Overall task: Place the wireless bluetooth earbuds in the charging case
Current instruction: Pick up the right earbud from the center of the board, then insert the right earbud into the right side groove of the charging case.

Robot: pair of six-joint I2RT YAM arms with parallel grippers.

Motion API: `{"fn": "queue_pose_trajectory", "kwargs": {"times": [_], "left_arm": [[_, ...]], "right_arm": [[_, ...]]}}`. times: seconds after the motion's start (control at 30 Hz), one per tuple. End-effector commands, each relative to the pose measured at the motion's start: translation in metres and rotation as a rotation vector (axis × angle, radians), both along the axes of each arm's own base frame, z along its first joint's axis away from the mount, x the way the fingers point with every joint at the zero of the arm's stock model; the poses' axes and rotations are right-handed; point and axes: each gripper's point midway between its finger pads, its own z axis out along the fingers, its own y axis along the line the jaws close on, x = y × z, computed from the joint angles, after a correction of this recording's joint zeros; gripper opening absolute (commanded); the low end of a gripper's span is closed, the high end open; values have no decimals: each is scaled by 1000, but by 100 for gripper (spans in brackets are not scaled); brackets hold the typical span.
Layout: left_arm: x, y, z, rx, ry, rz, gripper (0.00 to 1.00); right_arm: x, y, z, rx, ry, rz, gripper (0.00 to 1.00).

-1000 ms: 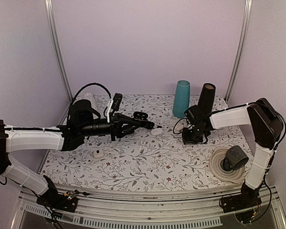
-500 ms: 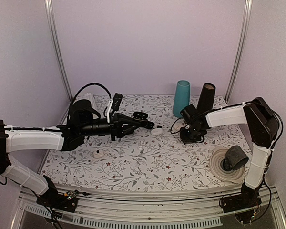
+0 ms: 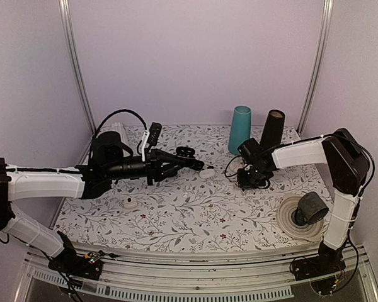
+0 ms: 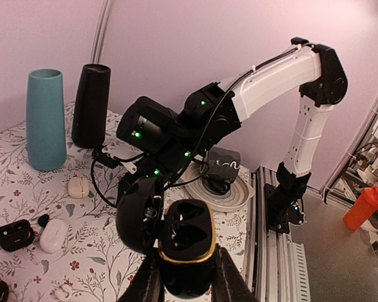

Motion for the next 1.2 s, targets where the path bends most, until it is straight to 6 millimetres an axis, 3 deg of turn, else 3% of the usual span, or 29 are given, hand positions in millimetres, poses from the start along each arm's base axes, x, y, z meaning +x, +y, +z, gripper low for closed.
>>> {"fn": "queue_pose_trajectory", "kwargs": {"times": [0.0, 0.37, 0.6, 0.9, 1.17], "left_arm": [[13, 1, 3, -9, -2, 40, 0], [28, -1, -21, -48, 81, 109, 0], [29, -15, -26, -99, 93, 91, 0], [23, -46, -27, -141, 96, 28, 0], [21, -66, -20, -182, 110, -5, 0]], "right_arm": [[-10, 3, 11, 34, -7, 15, 9], [-2, 13, 81, 192, -206, 5, 7], [-12, 34, 160, 307, -405, 40, 7], [-44, 72, 255, 500, -629, 113, 8], [-64, 97, 289, 574, -716, 176, 8]]}}
